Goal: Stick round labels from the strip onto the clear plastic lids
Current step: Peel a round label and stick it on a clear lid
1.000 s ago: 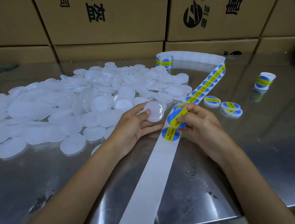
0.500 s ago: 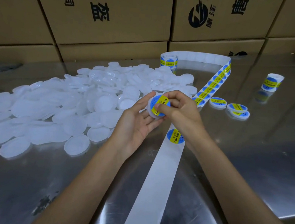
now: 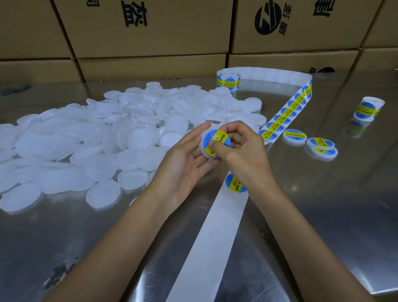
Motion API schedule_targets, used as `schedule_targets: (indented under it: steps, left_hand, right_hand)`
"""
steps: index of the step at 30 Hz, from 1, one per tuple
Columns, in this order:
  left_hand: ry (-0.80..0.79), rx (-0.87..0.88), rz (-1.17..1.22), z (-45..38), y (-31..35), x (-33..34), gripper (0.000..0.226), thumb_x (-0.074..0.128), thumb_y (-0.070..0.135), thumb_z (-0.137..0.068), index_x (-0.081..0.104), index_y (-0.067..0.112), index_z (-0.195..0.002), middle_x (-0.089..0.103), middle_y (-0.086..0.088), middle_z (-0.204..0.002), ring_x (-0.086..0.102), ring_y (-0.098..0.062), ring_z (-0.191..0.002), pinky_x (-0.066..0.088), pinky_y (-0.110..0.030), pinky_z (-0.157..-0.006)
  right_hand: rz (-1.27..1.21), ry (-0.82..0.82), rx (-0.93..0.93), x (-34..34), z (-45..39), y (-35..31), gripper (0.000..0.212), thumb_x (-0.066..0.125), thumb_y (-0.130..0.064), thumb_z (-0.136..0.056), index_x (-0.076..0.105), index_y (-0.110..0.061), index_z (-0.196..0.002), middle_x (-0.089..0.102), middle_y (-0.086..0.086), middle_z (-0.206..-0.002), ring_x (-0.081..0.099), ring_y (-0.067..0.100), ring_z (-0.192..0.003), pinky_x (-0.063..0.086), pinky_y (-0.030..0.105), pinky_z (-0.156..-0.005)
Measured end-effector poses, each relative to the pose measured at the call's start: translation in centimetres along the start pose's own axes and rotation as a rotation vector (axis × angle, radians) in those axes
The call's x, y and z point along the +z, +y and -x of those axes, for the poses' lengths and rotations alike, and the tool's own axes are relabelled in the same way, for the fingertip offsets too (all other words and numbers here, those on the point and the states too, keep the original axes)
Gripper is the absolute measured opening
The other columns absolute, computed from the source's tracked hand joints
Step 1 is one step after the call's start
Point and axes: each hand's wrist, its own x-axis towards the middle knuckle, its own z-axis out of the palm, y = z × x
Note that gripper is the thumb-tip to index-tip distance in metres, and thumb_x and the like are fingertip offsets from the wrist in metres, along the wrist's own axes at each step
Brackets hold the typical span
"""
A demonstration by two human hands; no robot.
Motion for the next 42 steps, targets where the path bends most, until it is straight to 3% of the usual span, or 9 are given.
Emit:
schedule_targets:
  steps: [14,21,23,26,29,32,35,37,42]
  left_hand:
    - [0.021,0.018,-0.101,0.0,-0.1,0.2,0.037,0.039,0.014,-0.108,0.056,0.018,-0.14,0.072,-0.009,-0.122,0.069,-0.021,-0.115,0.057,-0.032,-0.095]
    - [0.019,0.022,-0.151,0.1,-0.3,0.2,0.037,0.039,0.013,-0.108,0.057,0.018,-0.14,0.071,-0.009,-0.124,0.069,-0.02,-0.115,0.057,-0.03,-0.094]
    - [0.027,0.007,-0.131,0.1,-0.2,0.2,0.037,0.039,0.011,-0.107,0.057,0.018,-0.139,0.072,-0.011,-0.123,0.069,-0.022,-0.114,0.058,-0.03,-0.092]
    - [0.03,-0.008,-0.055,0.1,-0.1,0.0,0.037,0.039,0.009,-0.107,0.058,0.015,-0.138,0.072,-0.014,-0.12,0.07,-0.025,-0.112,0.058,-0.033,-0.092]
    - [0.007,-0.041,0.066,0.2,0.2,-0.3,0.037,0.044,0.011,-0.104,0.057,0.014,-0.138,0.071,-0.015,-0.122,0.069,-0.029,-0.115,0.054,-0.041,-0.101]
    - [-0.047,-0.083,0.19,0.2,0.5,-0.4,0.039,0.051,0.011,-0.098,0.059,0.01,-0.137,0.067,-0.02,-0.128,0.065,-0.036,-0.12,0.051,-0.045,-0.104]
    - [-0.085,-0.116,0.215,0.3,0.4,-0.3,0.04,0.052,0.011,-0.095,0.062,0.008,-0.134,0.065,-0.021,-0.131,0.064,-0.036,-0.121,0.055,-0.043,-0.099]
    - [-0.102,-0.125,0.191,0.4,0.4,-0.4,0.04,0.049,0.013,-0.097,0.062,0.008,-0.135,0.065,-0.022,-0.13,0.064,-0.034,-0.121,0.055,-0.042,-0.098]
    - [-0.152,-0.116,0.11,0.4,0.6,-0.3,0.043,0.052,0.018,-0.096,0.058,0.01,-0.138,0.064,-0.023,-0.132,0.062,-0.036,-0.124,0.05,-0.045,-0.105]
  right_hand:
    - [-0.005,-0.018,-0.016,0.0,-0.4,0.8,0.021,0.072,-0.002,-0.08,0.062,-0.018,-0.087,0.072,0.009,-0.086,0.065,0.016,-0.075,0.058,0.041,-0.08]
    - [0.039,-0.011,-0.046,-0.1,-0.4,1.0,0.019,0.073,-0.005,-0.08,0.061,-0.017,-0.089,0.071,0.012,-0.086,0.066,0.033,-0.08,0.058,0.047,-0.08]
    - [0.068,-0.009,-0.062,0.0,-0.4,1.3,0.02,0.076,-0.01,-0.08,0.06,-0.019,-0.089,0.069,0.007,-0.082,0.063,0.029,-0.073,0.058,0.045,-0.077]
    - [0.14,0.04,-0.088,-0.1,-0.6,1.8,0.029,0.083,-0.024,-0.076,0.06,-0.018,-0.092,0.058,-0.005,-0.075,0.05,0.006,-0.059,0.053,0.037,-0.07]
    - [0.203,0.105,-0.115,-0.5,-0.6,2.2,0.046,0.086,-0.041,-0.07,0.057,-0.022,-0.099,0.049,-0.007,-0.084,0.046,0.005,-0.069,0.047,0.031,-0.071]
    - [0.254,0.045,-0.127,-0.5,-0.3,2.2,0.056,0.079,-0.064,-0.065,0.054,-0.031,-0.104,0.055,-0.01,-0.096,0.052,0.004,-0.076,0.046,0.022,-0.071]
    - [0.343,-0.023,-0.169,-0.5,-0.1,2.2,0.044,0.069,-0.07,-0.072,0.055,-0.031,-0.086,0.06,-0.015,-0.079,0.055,0.004,-0.07,0.047,0.028,-0.067]
    - [0.407,-0.01,-0.236,-0.5,0.0,2.1,0.049,0.065,-0.068,-0.079,0.044,-0.025,-0.069,0.048,-0.012,-0.059,0.045,0.008,-0.059,0.039,0.029,-0.058]
    - [0.423,0.041,-0.314,-0.6,0.1,2.0,0.061,0.059,-0.057,-0.091,0.036,-0.006,-0.066,0.034,0.007,-0.058,0.038,0.029,-0.062,0.035,0.043,-0.057]
